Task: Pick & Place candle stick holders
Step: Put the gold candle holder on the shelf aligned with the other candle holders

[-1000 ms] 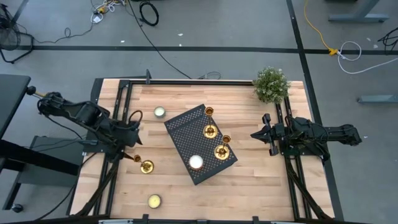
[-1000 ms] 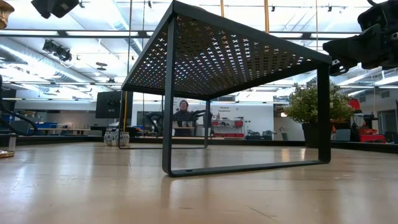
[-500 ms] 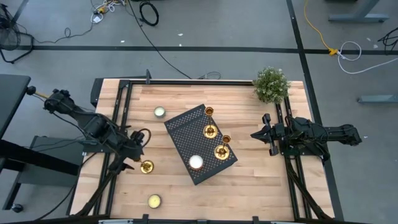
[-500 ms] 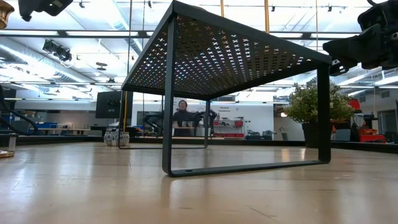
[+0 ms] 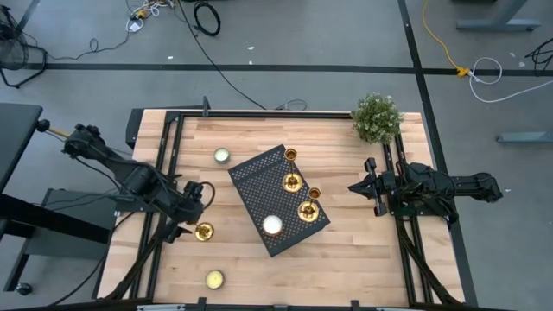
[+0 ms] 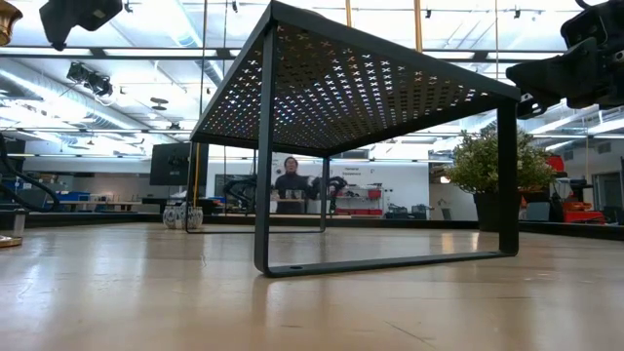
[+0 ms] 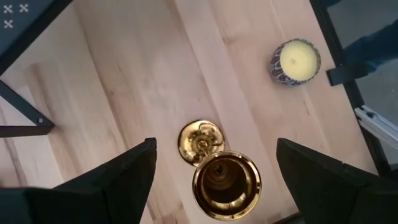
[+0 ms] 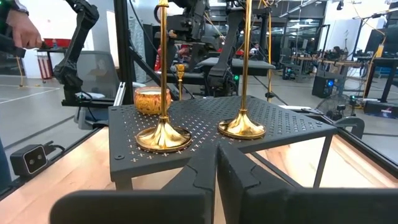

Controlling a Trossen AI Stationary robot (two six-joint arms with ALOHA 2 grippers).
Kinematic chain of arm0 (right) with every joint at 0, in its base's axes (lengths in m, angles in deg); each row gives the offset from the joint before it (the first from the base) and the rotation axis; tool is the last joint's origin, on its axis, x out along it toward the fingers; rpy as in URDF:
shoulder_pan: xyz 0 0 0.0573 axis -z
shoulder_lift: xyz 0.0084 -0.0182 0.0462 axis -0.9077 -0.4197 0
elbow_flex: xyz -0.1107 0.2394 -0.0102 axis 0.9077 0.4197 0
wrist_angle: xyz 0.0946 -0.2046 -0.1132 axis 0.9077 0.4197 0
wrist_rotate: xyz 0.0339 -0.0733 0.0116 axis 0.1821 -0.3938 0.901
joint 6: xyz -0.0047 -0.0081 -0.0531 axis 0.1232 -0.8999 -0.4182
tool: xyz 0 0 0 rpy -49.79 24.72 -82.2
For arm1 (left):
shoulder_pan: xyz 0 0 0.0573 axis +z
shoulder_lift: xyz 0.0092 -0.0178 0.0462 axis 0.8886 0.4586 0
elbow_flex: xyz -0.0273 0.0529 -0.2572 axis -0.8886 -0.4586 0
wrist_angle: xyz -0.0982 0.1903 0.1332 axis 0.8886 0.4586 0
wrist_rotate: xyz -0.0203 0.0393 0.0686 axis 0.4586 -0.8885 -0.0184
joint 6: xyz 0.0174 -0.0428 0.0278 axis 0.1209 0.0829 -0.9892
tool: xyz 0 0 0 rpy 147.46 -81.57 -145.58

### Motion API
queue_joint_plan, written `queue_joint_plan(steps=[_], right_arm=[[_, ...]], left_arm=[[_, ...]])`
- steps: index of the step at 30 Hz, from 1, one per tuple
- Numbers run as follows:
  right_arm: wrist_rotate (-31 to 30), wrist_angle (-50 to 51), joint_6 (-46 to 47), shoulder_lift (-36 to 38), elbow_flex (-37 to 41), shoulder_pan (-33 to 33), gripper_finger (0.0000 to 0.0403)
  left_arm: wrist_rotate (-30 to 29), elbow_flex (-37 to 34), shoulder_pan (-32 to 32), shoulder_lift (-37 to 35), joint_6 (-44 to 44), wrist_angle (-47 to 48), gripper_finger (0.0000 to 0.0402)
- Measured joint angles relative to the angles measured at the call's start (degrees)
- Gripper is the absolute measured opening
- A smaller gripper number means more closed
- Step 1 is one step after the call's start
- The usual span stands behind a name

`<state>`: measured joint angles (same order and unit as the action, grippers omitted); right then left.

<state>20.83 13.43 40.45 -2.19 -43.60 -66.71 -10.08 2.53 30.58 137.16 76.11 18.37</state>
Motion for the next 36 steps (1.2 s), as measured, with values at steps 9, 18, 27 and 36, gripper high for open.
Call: queue_joint_plan(steps=[9, 18, 27, 36], right_arm=[[0.00, -0.01, 0.00, 0.00, 0.00, 0.00, 0.0018], [0.00, -0.01, 0.02, 0.00, 0.00, -0.01, 0.0018], [0.00, -0.01, 0.00, 0.00, 0.00, -0.01, 0.0018], [0.00, -0.01, 0.00, 0.00, 0.00, 0.01, 0.0018]], left_arm=[[0.00, 0.00, 0.02, 1.53, 0.44, 2.17, 0.0334], [0.42, -0.32, 0.07, 1.86, 2.59, 1.98, 0.0321], [0.44, -0.44, 0.01, 2.73, 4.36, 1.89, 0.0298], [0.46, -0.46, 0.00, 5.18, 4.88, 0.19, 0.0282]])
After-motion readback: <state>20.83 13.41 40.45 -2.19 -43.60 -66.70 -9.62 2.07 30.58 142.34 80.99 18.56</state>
